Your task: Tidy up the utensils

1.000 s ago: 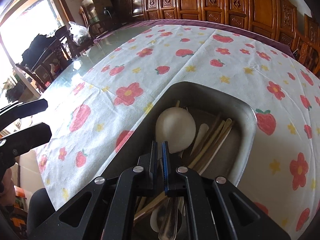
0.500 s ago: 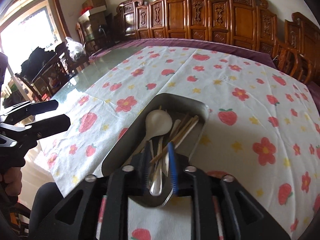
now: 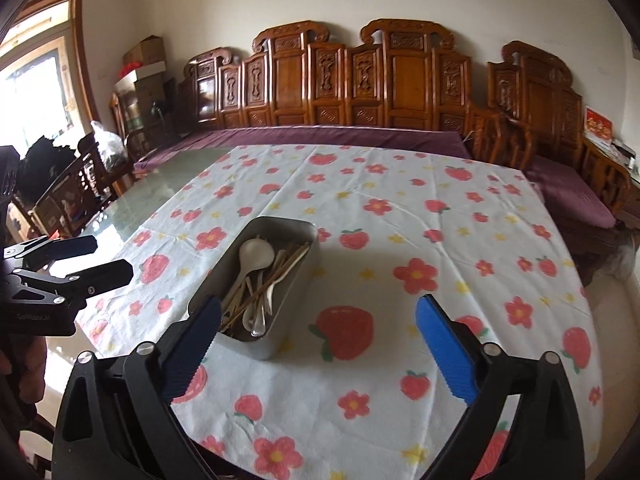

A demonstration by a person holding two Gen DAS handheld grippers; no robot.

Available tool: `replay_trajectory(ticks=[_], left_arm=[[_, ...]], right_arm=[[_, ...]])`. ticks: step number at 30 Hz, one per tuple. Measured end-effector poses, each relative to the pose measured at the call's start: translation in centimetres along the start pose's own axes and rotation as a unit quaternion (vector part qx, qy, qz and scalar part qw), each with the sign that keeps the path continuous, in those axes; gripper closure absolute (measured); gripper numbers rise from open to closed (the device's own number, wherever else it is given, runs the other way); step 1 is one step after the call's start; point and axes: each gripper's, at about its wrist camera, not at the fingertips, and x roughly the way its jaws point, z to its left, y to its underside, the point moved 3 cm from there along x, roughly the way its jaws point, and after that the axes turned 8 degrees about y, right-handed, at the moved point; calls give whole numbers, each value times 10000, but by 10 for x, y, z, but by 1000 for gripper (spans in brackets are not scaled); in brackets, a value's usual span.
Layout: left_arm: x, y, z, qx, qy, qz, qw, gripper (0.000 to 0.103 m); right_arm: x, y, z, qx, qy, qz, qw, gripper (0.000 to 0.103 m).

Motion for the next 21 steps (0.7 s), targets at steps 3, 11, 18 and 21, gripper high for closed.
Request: replay_trajectory(ticks=[3,11,18,21], left_arm=[[-11,4,-14,98,5,-89,9999,8],[-47,15,-49,224,74,-330,9992,8],[-81,19,-72,306,86,-612,9976,8],[-95,15,-78,299,77,-750,9967,8]], right_arm=[[-20,8,-8,60,146,-90,9998,3],[-69,26,-24,213,448,-337,9982,3],[-109,26,-31,309,568,-597,9961,3],[-126,22,-32,325,616,-753,9947,3]])
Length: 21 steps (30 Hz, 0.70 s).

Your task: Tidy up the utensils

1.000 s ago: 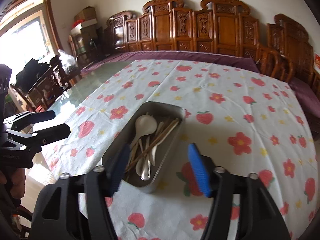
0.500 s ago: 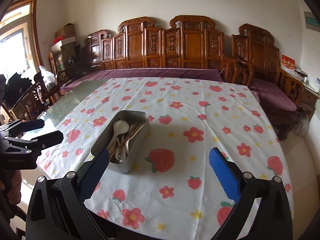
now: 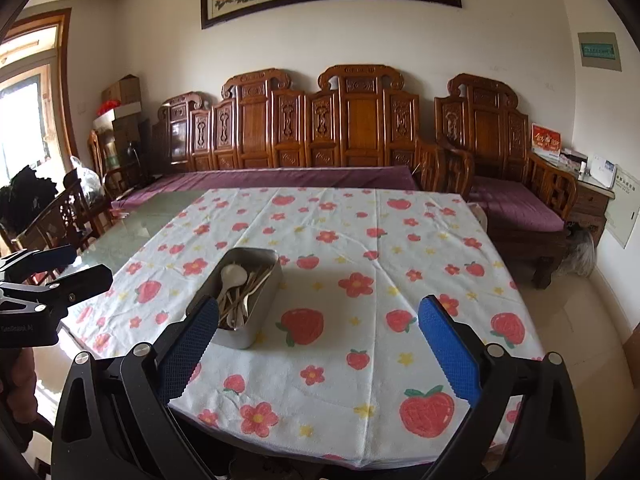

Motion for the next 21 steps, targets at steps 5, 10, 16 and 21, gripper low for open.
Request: replay_trajectory(ticks=[5,10,16,21], left_arm=[[-22,-13,-9,63,-23,-271,9996,8],[-41,-23,-17,96,-23,-496,9987,8],[-68,-37,-19,103,-100,-816,9966,8],[-91,-44,-18,102,-190,-1065,9941,8]], right_arm=[[-28,-15,-3,31,61,-298,9995,3],[-53,-31,-1,-5,89,-565,9984,3],[-80,-48,1,-59,156,-887,9959,3],[-98,-58,-1,-54,222,-1101,9937,3]])
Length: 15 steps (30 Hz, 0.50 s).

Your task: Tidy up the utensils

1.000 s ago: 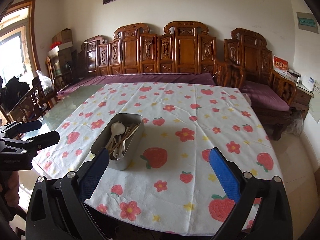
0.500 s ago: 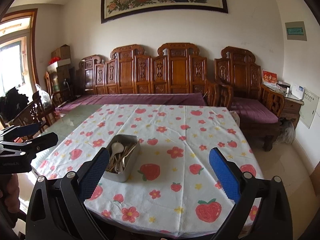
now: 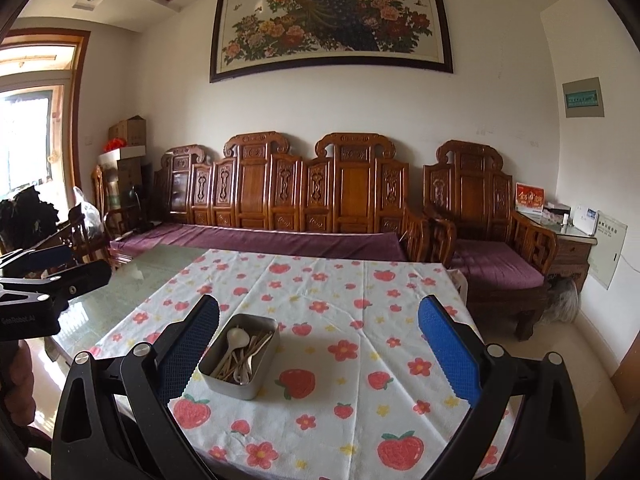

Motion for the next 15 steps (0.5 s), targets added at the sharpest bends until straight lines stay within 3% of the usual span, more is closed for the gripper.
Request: replay_trajectory(ticks=[7,15], left_arm=[[-18,-7,5,-62,-61,-239,9997,8],[-18,-8,6,-73,-72,-250,9996,8]], right_arm=[[-6,-6,-2,27,70,-106,9999,3],[-6,-5,-2,32,69,-97,9999,3]])
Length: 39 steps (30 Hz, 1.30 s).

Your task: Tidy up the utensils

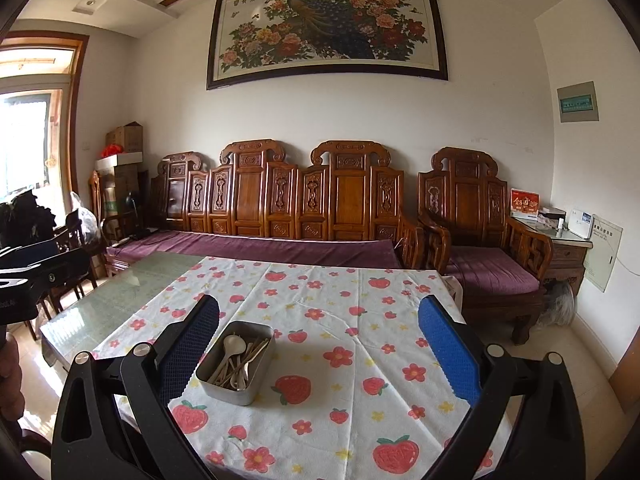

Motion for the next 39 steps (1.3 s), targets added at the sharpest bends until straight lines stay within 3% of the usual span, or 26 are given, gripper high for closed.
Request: replay_trajectory(ticks=[39], left_arm=[[0,4,-3,-4,72,4,10000,8]], right_arm=[[2,9,6,25,-45,8,10000,3]])
